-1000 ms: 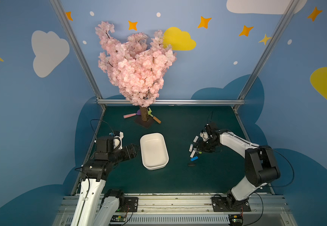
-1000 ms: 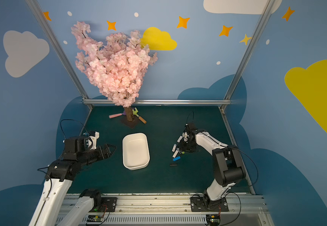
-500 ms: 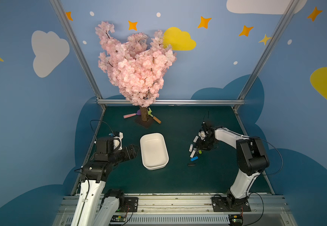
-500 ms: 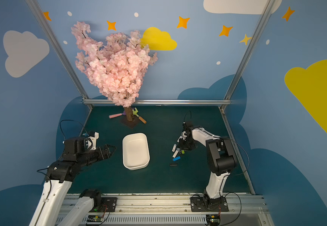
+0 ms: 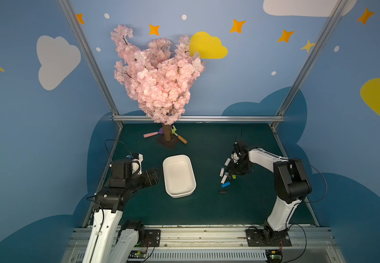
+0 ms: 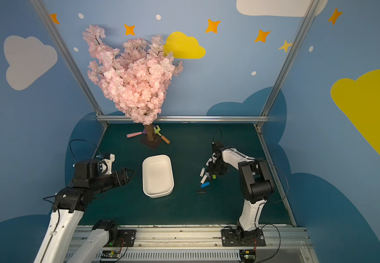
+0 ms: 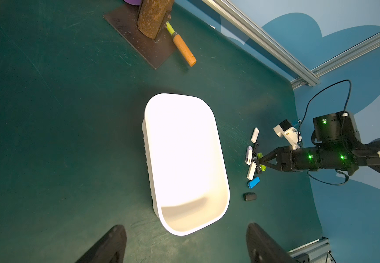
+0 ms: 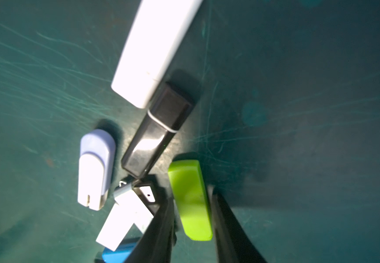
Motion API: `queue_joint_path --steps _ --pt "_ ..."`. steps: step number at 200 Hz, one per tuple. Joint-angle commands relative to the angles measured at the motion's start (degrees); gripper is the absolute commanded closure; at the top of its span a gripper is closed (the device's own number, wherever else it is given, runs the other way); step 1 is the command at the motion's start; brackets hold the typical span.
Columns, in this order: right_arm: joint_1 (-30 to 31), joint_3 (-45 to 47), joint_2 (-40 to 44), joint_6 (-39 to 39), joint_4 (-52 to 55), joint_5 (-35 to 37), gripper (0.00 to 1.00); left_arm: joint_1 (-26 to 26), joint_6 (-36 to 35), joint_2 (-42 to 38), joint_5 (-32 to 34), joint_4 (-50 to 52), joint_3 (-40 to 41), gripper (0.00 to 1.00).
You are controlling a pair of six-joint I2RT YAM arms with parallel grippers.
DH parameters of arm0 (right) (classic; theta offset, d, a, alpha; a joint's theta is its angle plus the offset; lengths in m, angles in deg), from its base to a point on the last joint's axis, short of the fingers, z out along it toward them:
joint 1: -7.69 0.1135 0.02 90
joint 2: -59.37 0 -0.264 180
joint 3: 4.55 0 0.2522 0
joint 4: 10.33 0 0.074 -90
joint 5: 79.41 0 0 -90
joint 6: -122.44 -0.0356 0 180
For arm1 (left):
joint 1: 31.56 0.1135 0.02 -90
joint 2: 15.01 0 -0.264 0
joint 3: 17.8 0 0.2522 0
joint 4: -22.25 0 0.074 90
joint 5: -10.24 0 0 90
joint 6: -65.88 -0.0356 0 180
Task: Put the usb flash drive into the storage box
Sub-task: Pick up the USB flash from the center of the board.
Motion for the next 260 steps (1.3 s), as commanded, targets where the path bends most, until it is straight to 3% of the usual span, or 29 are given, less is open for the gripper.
queue_joint_path --steps 1,25,82,116,172,222,260 --pt "0.8 -1.2 -1.2 0.4 3.1 4.0 0.66 -0.1 -0.8 0.2 -0.1 0.1 0.3 0.14" --pt "1.0 -0.9 -1.4 0.5 2.3 1.8 0.66 0.0 -0.8 0.4 -0.1 0.1 0.3 0.14" --pt "3.0 -1.1 -2.8 0.2 2.5 6.7 0.68 -0.2 -0.8 0.1 0.0 0.1 0.3 0.14" --pt "3.3 -1.0 -3.0 0.3 2.1 6.3 0.77 -0.3 -0.8 0.2 0.1 0.1 0.3 0.14" --pt "4.1 0.2 5.8 2.1 0.5 5.5 0.8 -1.0 -1.1 0.4 -0.7 0.1 0.2 0.12" --pt "14.2 0.1 18.5 2.7 -4.6 -1.5 0.82 -0.9 -1.0 -1.7 -0.7 -0.2 0.2 0.12" --pt "25.3 -7.8 15.6 -0.3 -7.3 -7.8 0.82 -1.0 -1.0 -2.7 -0.9 -0.6 0.6 0.11"
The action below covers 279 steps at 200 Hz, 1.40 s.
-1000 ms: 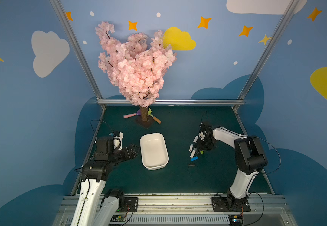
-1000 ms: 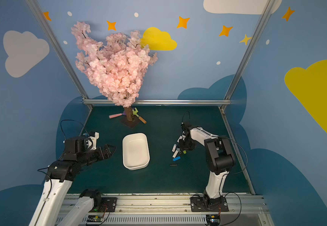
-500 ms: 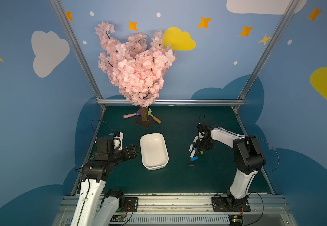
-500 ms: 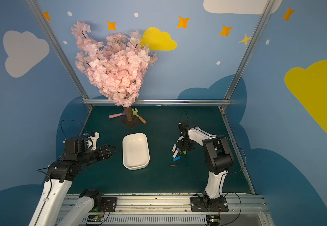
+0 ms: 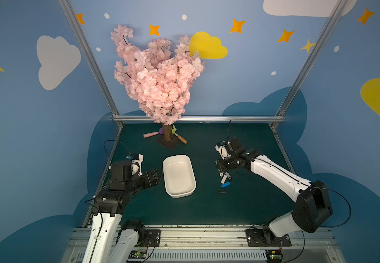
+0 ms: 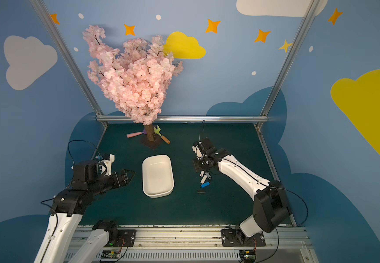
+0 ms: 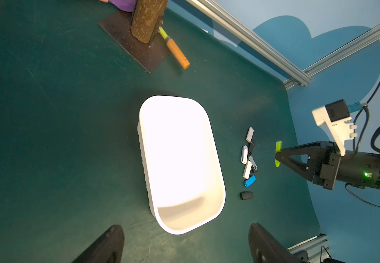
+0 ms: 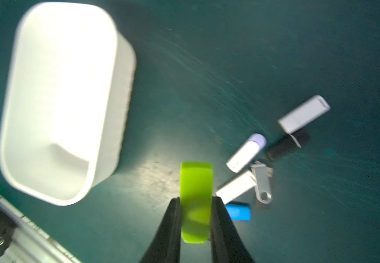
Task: Put the usb flash drive into the storage box
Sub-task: Pick up the USB flash from the center of the board, then place the USB flash in the storage box.
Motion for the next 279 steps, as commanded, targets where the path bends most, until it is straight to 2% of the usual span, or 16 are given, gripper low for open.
queue_joint_path --steps 1,25,59,88,134,144,173,188,205,223,241,261,279 --pt "5.6 -5.7 -3.3 -2.1 -2.5 -5.4 0.82 -0.2 -1.0 -0.2 -0.7 -0.6 0.5 0.11" --pt "10.9 -13.3 -11.8 -3.2 -1.5 -6.0 0.82 -0.2 -1.0 1.0 -0.6 -0.3 0.2 0.11" --pt "15.5 -22.4 -23.7 -4.6 -1.7 -2.7 0.81 -0.2 -0.9 0.7 -0.6 -0.2 0.2 0.11" --pt "16.5 -29.1 -32.1 -5.8 -1.0 -1.9 0.81 -0.4 -0.9 0.8 -0.2 -0.2 0.3 0.11" --pt "17.5 -35.3 -40.4 -6.1 0.4 -0.5 0.81 -0.6 -1.1 2.3 -1.2 -0.2 0.3 0.1" --pt "17.6 -36.2 -41.3 -6.1 0.8 0.1 0.78 -0.6 -1.1 2.4 -1.3 -0.3 0.3 0.1" --pt "17.9 -37.6 -41.8 -5.9 2.4 1.1 0.6 -0.9 -1.3 2.2 -2.3 -0.8 0.5 0.09" --pt "18.1 -37.9 -40.5 -5.2 2.9 1.4 0.55 -1.2 -1.4 2.3 -2.5 -0.8 0.5 0.08" --pt "17.9 -37.6 -37.0 -4.6 3.9 2.2 0.54 -1.5 -1.5 2.6 -2.8 -0.9 0.5 0.08" --pt "17.0 -34.7 -29.6 -2.8 4.6 3.9 0.54 -2.1 -2.0 2.8 -4.7 -1.3 0.4 0.11" --pt "14.7 -27.7 -19.1 -1.0 3.8 7.0 0.54 -3.4 -3.4 2.9 -10.8 -3.0 0.3 0.12" --pt "9.0 -17.4 -7.5 0.0 2.4 10.1 0.53 -8.7 -4.3 4.3 -9.9 -3.4 -1.0 0.14" --pt "-0.7 -8.5 -0.2 0.0 1.7 5.4 0.52 -18.4 -4.6 7.3 -4.3 -5.2 -3.3 0.15"
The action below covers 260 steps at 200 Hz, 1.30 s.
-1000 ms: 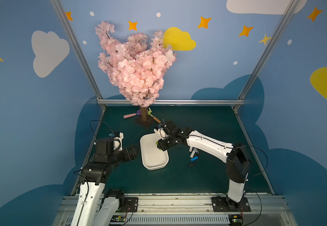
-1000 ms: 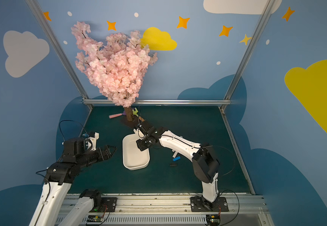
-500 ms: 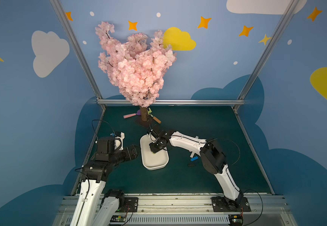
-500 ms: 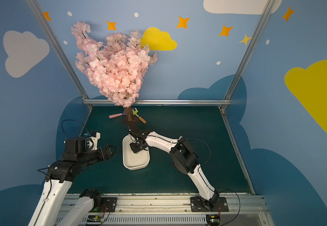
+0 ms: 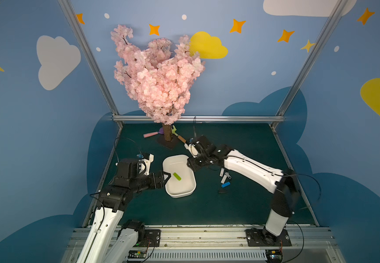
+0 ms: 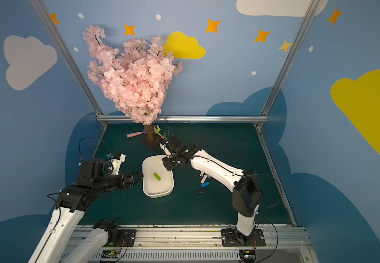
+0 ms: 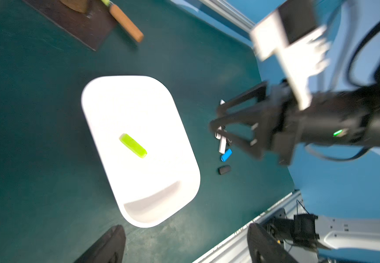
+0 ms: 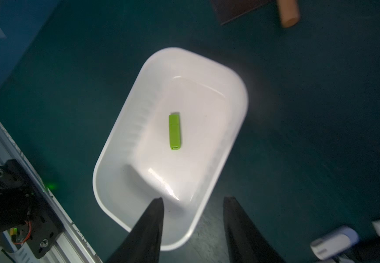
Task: Put the usb flash drive into the storage box
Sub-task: Place the USB flash in the storage box, then pick up the USB flash from the center of the board.
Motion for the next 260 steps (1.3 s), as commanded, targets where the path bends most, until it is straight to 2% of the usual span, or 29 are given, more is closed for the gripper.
queue_joint_path --steps 1,21,41,67,85,113,127,143,191,260 --pt "-11.4 9.3 8.7 1.5 0.4 -0.9 0.52 -9.5 -2.0 3.2 2.6 -3.1 -3.3 0.16" --pt "-22.9 18.0 13.7 0.0 -0.8 -5.3 0.52 -22.6 -4.5 11.2 8.3 -4.1 -8.3 0.17" --pt "-31.7 26.8 16.9 -2.6 -6.1 -8.6 0.52 -29.1 -6.4 21.6 9.5 -2.2 -14.6 0.26" --pt "-39.1 32.7 17.1 -5.9 -10.9 -11.2 0.52 -39.5 -11.5 33.3 14.5 -3.9 -19.3 0.26" --pt "-41.9 35.2 16.8 -7.2 -13.5 -11.7 0.53 -44.0 -14.1 43.8 15.5 -6.0 -21.9 0.26" --pt "-43.5 36.3 17.8 -6.7 -13.1 -8.3 0.54 -46.1 -17.8 62.4 12.6 -3.9 -29.8 0.27" --pt "-43.6 37.0 19.2 -6.7 -13.2 -4.2 0.53 -47.0 -18.6 69.6 16.1 -2.2 -34.1 0.31" --pt "-43.9 38.0 19.8 -7.4 -14.6 -5.5 0.53 -47.6 -19.9 74.4 18.2 -2.5 -36.9 0.31" --pt "-43.9 37.4 18.6 -6.9 -14.3 -7.3 0.53 -47.9 -21.5 79.0 20.8 -4.1 -39.6 0.31" --pt "-44.0 37.7 17.9 -7.1 -14.8 -8.7 0.53 -47.5 -24.6 80.1 25.8 -5.4 -40.7 0.32"
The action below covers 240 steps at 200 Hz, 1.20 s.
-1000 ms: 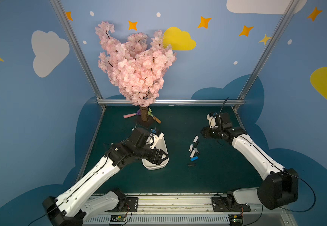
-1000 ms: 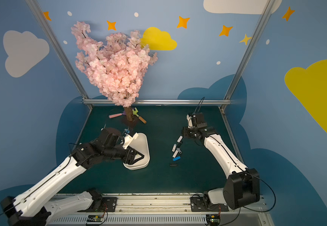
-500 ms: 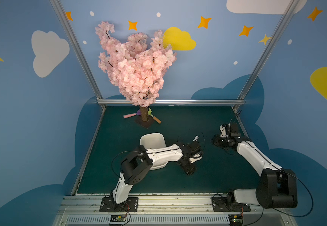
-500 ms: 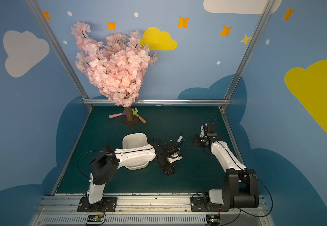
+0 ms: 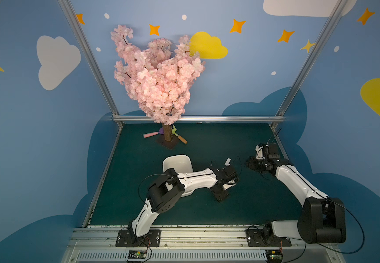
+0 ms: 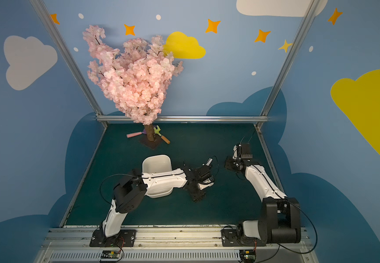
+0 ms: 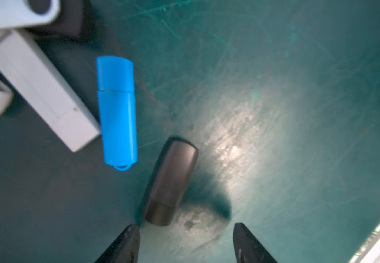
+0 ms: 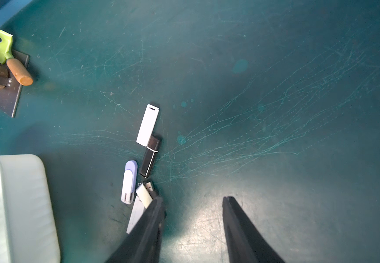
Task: Put the usb flash drive into the storage box
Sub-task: Pick up the USB flash from the center of the board.
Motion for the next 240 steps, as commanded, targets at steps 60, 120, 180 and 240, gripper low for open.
queue_joint_path --steps 60,120,180,240 --pt "-0.2 0.2 -1.6 -0.5 -1.2 -1.8 0.53 -0.3 -5.1 5.3 1.2 -0.1 -5.0 0.39" --pt "-0.3 0.3 -1.4 -0.5 -1.2 -1.7 0.53 0.0 -5.4 7.0 1.0 1.8 -5.7 0.6" --pt "-0.3 0.3 -1.7 -0.6 -1.3 -2.2 0.53 0.0 -4.0 5.0 1.9 3.3 -4.8 0.81" --pt "-0.3 0.3 -2.0 -0.8 -1.5 -2.5 0.53 -0.9 -3.1 -4.3 1.0 3.8 -5.0 0.91"
